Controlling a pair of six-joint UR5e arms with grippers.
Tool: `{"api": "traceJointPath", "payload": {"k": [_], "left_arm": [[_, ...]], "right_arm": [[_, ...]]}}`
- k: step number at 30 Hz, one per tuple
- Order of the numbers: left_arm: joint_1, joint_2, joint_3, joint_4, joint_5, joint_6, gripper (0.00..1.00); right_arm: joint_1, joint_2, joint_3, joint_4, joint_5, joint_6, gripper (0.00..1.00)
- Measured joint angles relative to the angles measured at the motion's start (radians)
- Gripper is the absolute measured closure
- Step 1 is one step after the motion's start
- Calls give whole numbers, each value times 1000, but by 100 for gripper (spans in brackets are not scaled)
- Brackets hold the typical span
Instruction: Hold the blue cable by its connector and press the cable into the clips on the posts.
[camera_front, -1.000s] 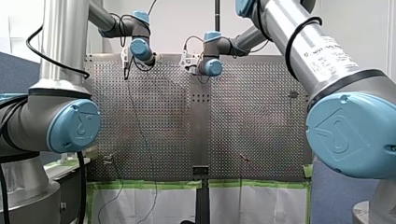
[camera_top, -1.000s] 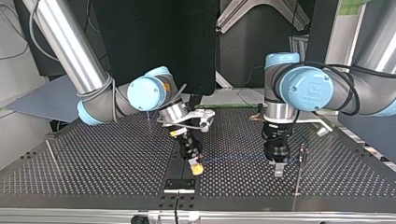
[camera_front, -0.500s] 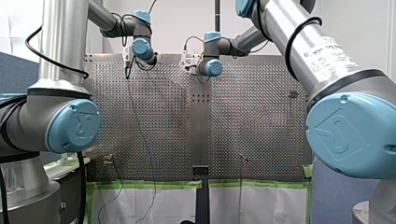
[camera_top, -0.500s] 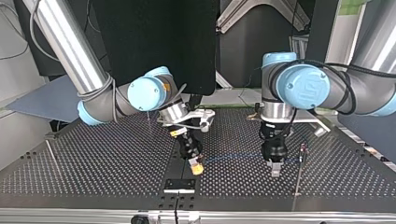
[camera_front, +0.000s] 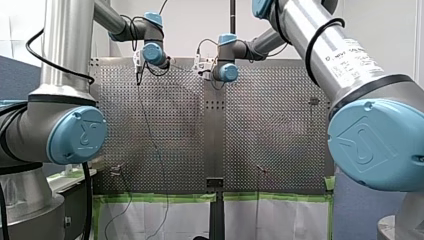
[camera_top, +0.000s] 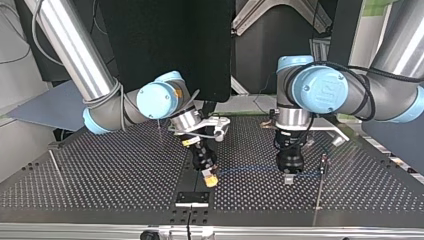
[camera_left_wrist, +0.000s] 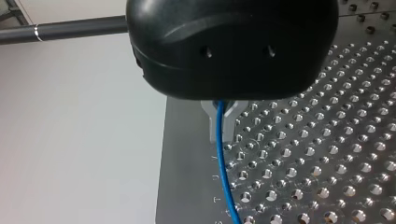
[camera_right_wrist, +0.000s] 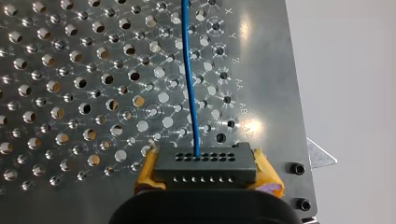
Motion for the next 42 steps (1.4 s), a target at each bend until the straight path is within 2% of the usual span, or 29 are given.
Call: {"api": "traceJointPath", "payload": {"k": [8,14,18,22,27,34,38,42], "left_arm": [[-2,0,-32,26,-10,2,100],[-14,-22,-85,78,-26,7,100],[-27,-45,-114,103,-36,20,100],[-48,-72,-143,129,-57,30,100],[-62,-95,-182,170,-72,33,100],[-90,-135,-225,217,-92,45,100],[-113,-168,-249,243,-95,54,100],[-129,-195,-284,281,-99,46,100]], "right_arm": [[0,0,9,3,3,-1,100],[0,0,46,1,11,-6,100],[0,0,77,-7,27,-9,100],[-1,0,107,-19,47,-20,100],[-6,0,148,-54,67,-42,100],[-17,0,212,-118,74,-64,100],[-18,1,246,-152,88,-85,100],[-14,2,286,-193,97,-94,100]]}}
